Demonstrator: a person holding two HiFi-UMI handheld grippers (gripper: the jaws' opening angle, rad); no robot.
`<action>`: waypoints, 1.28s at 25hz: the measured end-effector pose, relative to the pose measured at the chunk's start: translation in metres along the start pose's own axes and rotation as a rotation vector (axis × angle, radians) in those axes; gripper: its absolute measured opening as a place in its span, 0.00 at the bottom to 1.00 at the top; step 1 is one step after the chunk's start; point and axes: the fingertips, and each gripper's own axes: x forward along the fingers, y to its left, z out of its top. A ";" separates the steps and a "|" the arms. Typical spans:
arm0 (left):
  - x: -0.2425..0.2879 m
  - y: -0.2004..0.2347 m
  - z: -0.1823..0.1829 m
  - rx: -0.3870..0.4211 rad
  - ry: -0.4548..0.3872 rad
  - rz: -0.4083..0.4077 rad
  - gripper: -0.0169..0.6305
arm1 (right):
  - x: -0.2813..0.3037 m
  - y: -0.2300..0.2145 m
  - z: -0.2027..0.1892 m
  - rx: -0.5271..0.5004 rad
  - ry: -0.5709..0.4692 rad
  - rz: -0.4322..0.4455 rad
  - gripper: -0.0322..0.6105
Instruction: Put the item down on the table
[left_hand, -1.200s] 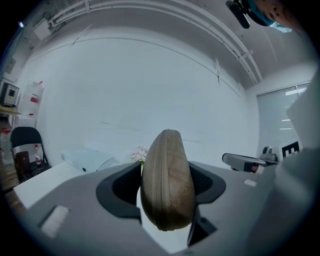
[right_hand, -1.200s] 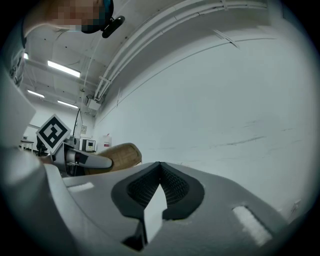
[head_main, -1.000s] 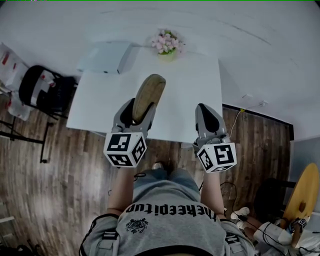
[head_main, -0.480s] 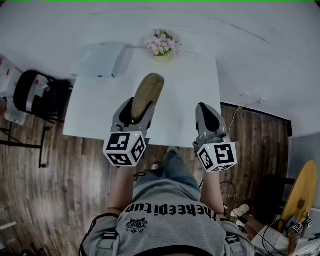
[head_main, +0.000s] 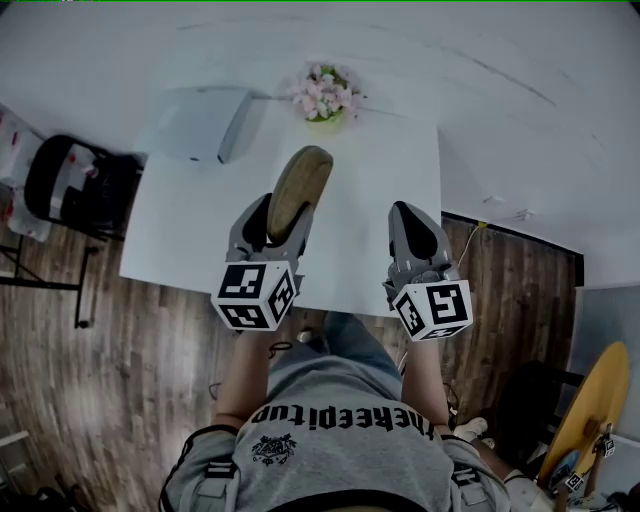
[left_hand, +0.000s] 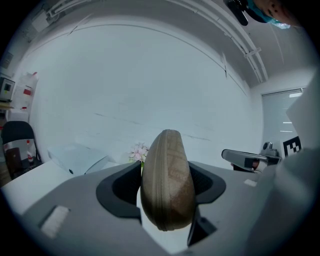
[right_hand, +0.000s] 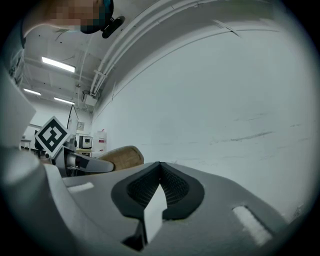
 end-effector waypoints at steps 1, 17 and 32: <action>0.005 0.001 -0.001 -0.001 0.005 0.005 0.46 | 0.004 -0.003 -0.001 0.001 0.003 0.006 0.05; 0.060 0.024 -0.040 -0.038 0.126 0.101 0.46 | 0.061 -0.032 -0.035 0.040 0.101 0.101 0.05; 0.094 0.040 -0.109 -0.083 0.294 0.147 0.46 | 0.093 -0.043 -0.065 0.061 0.188 0.170 0.05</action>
